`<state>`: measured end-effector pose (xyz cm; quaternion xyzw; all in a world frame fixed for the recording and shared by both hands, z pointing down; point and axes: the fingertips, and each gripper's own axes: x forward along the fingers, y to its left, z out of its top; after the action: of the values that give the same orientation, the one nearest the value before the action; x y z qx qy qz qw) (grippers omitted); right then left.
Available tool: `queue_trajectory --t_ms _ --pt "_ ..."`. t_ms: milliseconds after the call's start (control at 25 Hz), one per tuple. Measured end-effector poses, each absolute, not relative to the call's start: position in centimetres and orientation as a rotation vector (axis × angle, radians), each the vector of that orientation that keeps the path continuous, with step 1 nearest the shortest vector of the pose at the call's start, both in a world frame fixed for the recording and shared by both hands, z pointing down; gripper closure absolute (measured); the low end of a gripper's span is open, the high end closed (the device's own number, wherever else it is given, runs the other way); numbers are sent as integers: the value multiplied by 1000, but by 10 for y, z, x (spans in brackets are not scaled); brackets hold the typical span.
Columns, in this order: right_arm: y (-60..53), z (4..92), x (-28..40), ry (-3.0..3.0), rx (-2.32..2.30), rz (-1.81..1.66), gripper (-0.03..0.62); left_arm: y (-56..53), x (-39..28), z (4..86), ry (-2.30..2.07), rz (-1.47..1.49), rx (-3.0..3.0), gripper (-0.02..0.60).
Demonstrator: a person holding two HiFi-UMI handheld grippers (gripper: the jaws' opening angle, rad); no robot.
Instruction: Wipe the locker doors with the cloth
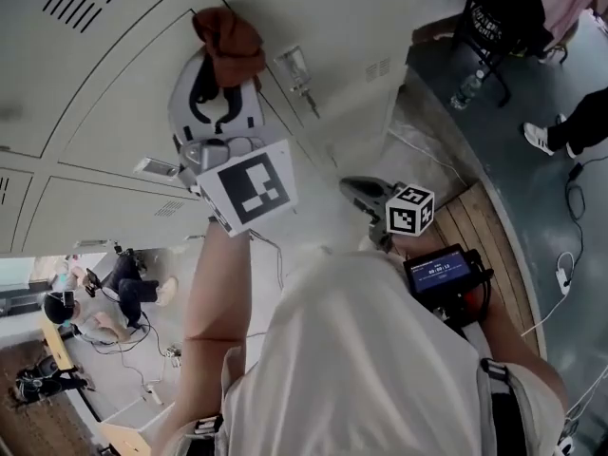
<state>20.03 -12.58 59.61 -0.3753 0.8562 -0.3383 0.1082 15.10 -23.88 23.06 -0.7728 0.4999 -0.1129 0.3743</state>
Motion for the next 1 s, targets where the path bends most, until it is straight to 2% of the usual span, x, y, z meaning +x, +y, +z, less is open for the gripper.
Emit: queue_trajectory --t_ms 200,440,720,1000 --pt "-114 611 209 2507 -1096 -1061 571 -244 142 312 1298 -354 -2138 492" --pt "-106 619 206 2537 -1038 -1113 571 -238 126 398 1255 -591 -2278 492" --pt "-117 619 199 2586 -1013 -1073 571 -178 113 463 1295 -482 -2737 491" --pt "-114 576 185 2673 -989 -792 571 -121 46 561 1550 -470 -3066 491"
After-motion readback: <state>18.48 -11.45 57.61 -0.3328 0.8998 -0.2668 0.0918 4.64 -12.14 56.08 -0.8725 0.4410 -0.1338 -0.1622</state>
